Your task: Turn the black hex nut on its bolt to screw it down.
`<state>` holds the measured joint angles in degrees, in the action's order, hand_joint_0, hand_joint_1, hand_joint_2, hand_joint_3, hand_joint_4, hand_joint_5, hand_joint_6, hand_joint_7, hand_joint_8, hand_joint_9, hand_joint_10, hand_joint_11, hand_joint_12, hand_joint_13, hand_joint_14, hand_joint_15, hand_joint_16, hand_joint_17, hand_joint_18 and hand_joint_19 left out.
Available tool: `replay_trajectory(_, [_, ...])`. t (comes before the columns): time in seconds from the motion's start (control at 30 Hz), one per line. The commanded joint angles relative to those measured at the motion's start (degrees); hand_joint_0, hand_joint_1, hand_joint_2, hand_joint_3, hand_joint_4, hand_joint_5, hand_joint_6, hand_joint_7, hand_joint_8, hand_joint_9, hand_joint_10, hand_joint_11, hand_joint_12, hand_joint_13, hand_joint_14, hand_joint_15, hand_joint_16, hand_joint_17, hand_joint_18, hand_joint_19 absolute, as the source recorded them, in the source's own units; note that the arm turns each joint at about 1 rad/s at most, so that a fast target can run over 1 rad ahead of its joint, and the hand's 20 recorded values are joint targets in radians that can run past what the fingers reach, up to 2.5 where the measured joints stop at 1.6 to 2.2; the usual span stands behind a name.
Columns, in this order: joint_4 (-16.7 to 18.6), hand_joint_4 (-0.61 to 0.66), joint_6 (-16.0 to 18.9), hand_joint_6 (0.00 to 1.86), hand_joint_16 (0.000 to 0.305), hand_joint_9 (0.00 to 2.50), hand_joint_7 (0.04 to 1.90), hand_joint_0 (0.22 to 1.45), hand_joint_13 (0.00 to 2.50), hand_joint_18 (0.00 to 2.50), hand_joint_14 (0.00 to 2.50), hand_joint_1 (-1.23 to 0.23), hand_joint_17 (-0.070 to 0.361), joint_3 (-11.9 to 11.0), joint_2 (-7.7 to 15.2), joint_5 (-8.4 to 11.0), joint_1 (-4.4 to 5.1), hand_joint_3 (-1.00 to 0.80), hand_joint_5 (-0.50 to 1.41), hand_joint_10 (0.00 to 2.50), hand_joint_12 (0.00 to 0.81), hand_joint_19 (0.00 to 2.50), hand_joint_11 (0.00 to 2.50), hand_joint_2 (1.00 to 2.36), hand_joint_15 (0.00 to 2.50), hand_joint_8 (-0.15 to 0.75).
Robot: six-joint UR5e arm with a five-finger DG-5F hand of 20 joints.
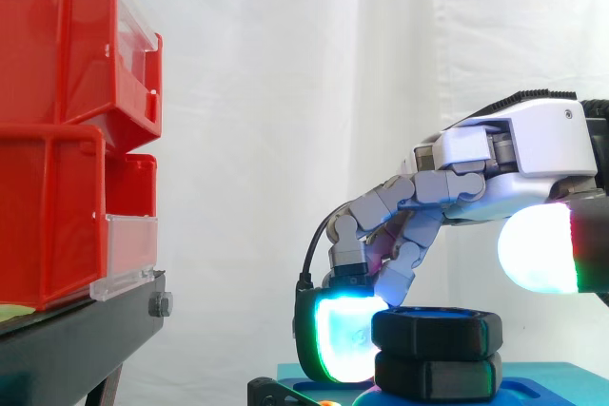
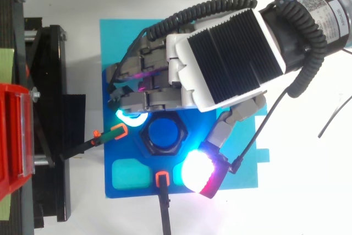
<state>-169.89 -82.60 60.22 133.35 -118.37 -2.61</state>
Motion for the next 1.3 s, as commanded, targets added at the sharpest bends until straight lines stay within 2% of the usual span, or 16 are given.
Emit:
replay_trajectory(0.0, [0.2, 0.35, 0.1, 0.5, 0.06, 0.81, 1.01, 0.42, 0.6, 0.69, 0.0, -0.23, 0.134, -0.1, 0.1, -0.02, -0.02, -0.5, -0.13, 0.01, 0.394, 0.39, 0.45, 1.0, 0.15, 0.358])
replay_trajectory(0.07, [0.2, 0.34, 0.2, 0.5, 0.062, 0.73, 0.89, 0.4, 0.57, 0.69, 0.0, -0.27, 0.14, -0.3, 0.0, -0.02, 0.07, -0.5, -0.15, 0.01, 0.408, 0.37, 0.39, 1.0, 0.13, 0.354])
replay_trajectory(0.17, [0.0, 0.32, 0.1, 0.5, 0.065, 0.69, 0.8, 0.38, 0.55, 0.69, 0.0, -0.33, 0.146, -1.3, 0.0, -0.02, -0.02, -0.5, -0.18, 0.01, 0.42, 0.36, 0.37, 1.0, 0.12, 0.36])
replay_trajectory(0.33, [0.2, 0.29, 0.2, 0.5, 0.066, 0.62, 0.74, 0.37, 0.52, 0.67, 0.0, -0.38, 0.148, -1.6, 0.0, -0.02, 0.33, -0.5, -0.2, 0.01, 0.427, 0.36, 0.31, 1.0, 0.11, 0.357])
replay_trajectory(0.57, [0.1, 0.35, 0.4, 0.5, 0.065, 0.63, 0.88, 0.37, 0.5, 0.65, 0.0, -0.4, 0.146, -1.6, 0.0, 0.16, 0.86, -0.5, -0.16, 0.01, 0.421, 0.37, 0.34, 1.0, 0.11, 0.361])
replay_trajectory(0.7, [0.0, 0.4, 0.4, 0.5, 0.064, 0.67, 1.01, 0.38, 0.51, 0.65, 0.0, -0.34, 0.144, -1.6, 0.1, 0.25, 1.3, -0.5, -0.12, 0.01, 0.419, 0.37, 0.34, 1.0, 0.11, 0.36])
replay_trajectory(0.87, [0.0, 0.36, 0.4, 0.5, 0.063, 0.71, 1.24, 0.38, 0.52, 0.65, 0.0, -0.32, 0.141, -1.6, 0.1, 0.33, 2.18, -0.5, -0.08, 0.01, 0.412, 0.38, 0.37, 1.0, 0.11, 0.364])
replay_trajectory(1.0, [0.0, 0.33, 0.4, 0.58, 0.062, 0.74, 1.15, 0.4, 0.53, 0.66, 0.0, -0.33, 0.138, -1.5, 0.1, 1.3, 2.97, -0.5, -0.09, 0.01, 0.404, 0.37, 0.4, 1.0, 0.12, 0.364])
replay_trajectory(1.2, [0.0, 0.33, 0.4, 0.62, 0.06, 0.76, 1.09, 0.41, 0.53, 0.66, 0.0, -0.33, 0.135, -1.5, 0.0, 1.65, 3.14, -0.5, -0.1, 0.01, 0.4, 0.38, 0.41, 1.0, 0.12, 0.366])
replay_trajectory(1.27, [0.0, 0.34, 0.4, 0.59, 0.06, 0.76, 1.13, 0.41, 0.53, 0.66, 0.0, -0.33, 0.135, -1.5, 0.1, 1.65, 3.14, -0.5, -0.09, 0.01, 0.399, 0.38, 0.42, 1.0, 0.12, 0.363])
